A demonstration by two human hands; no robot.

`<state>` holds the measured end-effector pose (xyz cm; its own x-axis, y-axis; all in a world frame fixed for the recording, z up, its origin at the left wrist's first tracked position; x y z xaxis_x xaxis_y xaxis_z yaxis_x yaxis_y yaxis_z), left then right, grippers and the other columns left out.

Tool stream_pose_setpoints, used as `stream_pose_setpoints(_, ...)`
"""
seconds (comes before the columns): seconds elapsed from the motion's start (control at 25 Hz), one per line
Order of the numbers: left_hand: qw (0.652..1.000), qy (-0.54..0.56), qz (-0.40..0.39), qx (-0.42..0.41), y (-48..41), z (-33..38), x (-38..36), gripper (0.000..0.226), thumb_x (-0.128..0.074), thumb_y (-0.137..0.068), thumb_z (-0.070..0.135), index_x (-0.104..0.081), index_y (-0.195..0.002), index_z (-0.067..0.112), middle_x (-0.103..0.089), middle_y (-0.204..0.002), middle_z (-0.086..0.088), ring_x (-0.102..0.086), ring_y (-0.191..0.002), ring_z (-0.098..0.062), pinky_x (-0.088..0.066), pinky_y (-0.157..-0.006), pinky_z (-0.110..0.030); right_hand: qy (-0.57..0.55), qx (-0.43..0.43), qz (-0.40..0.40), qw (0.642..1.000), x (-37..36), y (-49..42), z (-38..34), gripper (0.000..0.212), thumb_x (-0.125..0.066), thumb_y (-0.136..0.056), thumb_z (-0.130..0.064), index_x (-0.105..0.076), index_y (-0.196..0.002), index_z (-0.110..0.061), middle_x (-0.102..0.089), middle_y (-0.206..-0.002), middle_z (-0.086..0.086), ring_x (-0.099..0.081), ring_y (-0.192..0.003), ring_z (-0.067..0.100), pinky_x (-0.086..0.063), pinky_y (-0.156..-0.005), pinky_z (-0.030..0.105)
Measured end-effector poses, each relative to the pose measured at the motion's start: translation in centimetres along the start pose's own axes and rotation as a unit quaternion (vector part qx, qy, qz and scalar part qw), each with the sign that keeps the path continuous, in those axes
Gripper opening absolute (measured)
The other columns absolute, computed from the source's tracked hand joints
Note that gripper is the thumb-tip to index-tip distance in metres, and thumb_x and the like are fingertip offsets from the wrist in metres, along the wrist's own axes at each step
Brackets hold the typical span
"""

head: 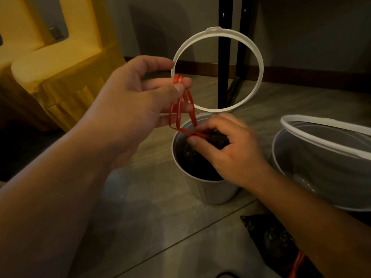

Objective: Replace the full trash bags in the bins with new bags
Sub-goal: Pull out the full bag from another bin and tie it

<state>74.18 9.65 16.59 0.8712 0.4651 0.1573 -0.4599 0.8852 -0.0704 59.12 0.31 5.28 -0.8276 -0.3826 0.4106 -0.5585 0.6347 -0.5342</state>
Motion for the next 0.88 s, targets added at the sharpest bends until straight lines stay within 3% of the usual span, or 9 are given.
stream_pose_setpoints(0.12, 0.999, 0.008, -0.041, 0.009, 0.5, -0.1, 0.9, 0.053, -0.075, -0.084, 0.002, -0.061, -0.13, 0.022, -0.079, -0.114, 0.0, -0.079, -0.1, -0.025, -0.063, -0.076, -0.035, -0.016, 0.021, -0.01, 1.0, 0.4, -0.4, -1.8, 0.015, -0.073, -0.095, -0.026, -0.076, -0.098, -0.012, -0.068, -0.098, 0.0, -0.064, -0.094, 0.013, -0.054, -0.081, 0.035)
stream_pose_setpoints(0.28, 1.0, 0.012, -0.001, -0.001, 0.7, -0.5, 2.3, 0.059, -0.079, -0.069, 0.005, -0.066, -0.125, 0.018, -0.08, -0.111, -0.002, -0.079, -0.1, -0.024, -0.063, -0.076, -0.03, -0.112, -0.043, 0.033, 0.992, 2.6, -0.6, -1.4, 0.019, -0.062, -0.1, -0.025, -0.069, -0.094, -0.008, -0.067, -0.095, 0.008, -0.066, -0.09, 0.022, -0.058, -0.081, 0.041)
stream_pose_setpoints(0.4, 0.998, -0.004, 0.059, 0.004, 0.5, -1.3, 3.5, 0.034, -0.081, -0.077, 0.009, -0.073, -0.11, 0.015, -0.081, -0.102, -0.006, -0.079, -0.098, -0.023, -0.063, -0.078, -0.029, -0.196, -0.11, 0.106, 0.969, 4.5, -1.1, -1.1, 0.015, -0.061, -0.097, -0.022, -0.074, -0.09, -0.027, -0.071, -0.109, -0.001, -0.068, -0.105, 0.01, -0.057, -0.088, 0.025)
stream_pose_setpoints(0.48, 0.997, -0.006, 0.075, 0.002, 0.5, -1.9, 3.9, 0.011, -0.079, -0.087, 0.01, -0.077, -0.096, 0.017, -0.081, -0.096, -0.009, -0.079, -0.095, -0.024, -0.062, -0.077, -0.028, -0.256, -0.138, 0.183, 0.939, 6.3, -1.3, -0.7, 0.022, -0.06, -0.091, -0.024, -0.078, -0.082, -0.034, -0.074, -0.113, -0.005, -0.068, -0.114, 0.018, -0.056, -0.1, 0.037)
stream_pose_setpoints(0.56, 0.995, -0.01, 0.104, -0.004, 0.6, -2.5, 4.4, 0.01, -0.078, -0.091, 0.012, -0.078, -0.086, 0.02, -0.08, -0.089, -0.009, -0.08, -0.088, -0.023, -0.062, -0.072, -0.028, -0.3, -0.153, 0.211, 0.918, 7.7, -1.5, -0.6, 0.029, -0.059, -0.088, -0.021, -0.08, -0.075, -0.036, -0.077, -0.107, 0.0, -0.069, -0.115, 0.031, -0.057, -0.101, 0.046)
stream_pose_setpoints(0.76, 0.977, -0.083, 0.195, 0.012, 0.7, -4.0, 6.9, 0.013, -0.083, -0.087, 0.029, -0.077, -0.077, 0.033, -0.081, -0.085, -0.004, -0.08, -0.078, -0.022, -0.064, -0.065, -0.033, -0.397, -0.21, 0.151, 0.881, 9.1, -1.5, -0.8, 0.033, -0.049, -0.074, -0.012, -0.07, -0.05, -0.021, -0.077, -0.08, 0.006, -0.075, -0.089, 0.028, -0.06, -0.077, 0.037)
stream_pose_setpoints(0.88, 0.97, -0.113, 0.209, 0.054, 1.1, -5.3, 8.3, 0.021, -0.08, -0.089, 0.037, -0.077, -0.069, 0.034, -0.077, -0.072, 0.001, -0.076, -0.064, -0.013, -0.059, -0.055, -0.026, -0.503, -0.217, 0.113, 0.829, 9.9, -1.5, -0.9, 0.036, -0.046, -0.081, -0.013, -0.059, -0.049, -0.022, -0.078, -0.094, 0.009, -0.075, -0.103, 0.027, -0.06, -0.085, 0.034)
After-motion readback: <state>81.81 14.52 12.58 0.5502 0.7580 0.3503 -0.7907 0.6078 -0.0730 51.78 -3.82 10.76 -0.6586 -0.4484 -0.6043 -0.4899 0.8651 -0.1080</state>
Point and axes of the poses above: each hand's wrist, its own y-axis away from the middle knuckle, its own x-axis out of the back of the hand, z = x × y, the point moved 4 cm from there along -y, towards the middle knuckle
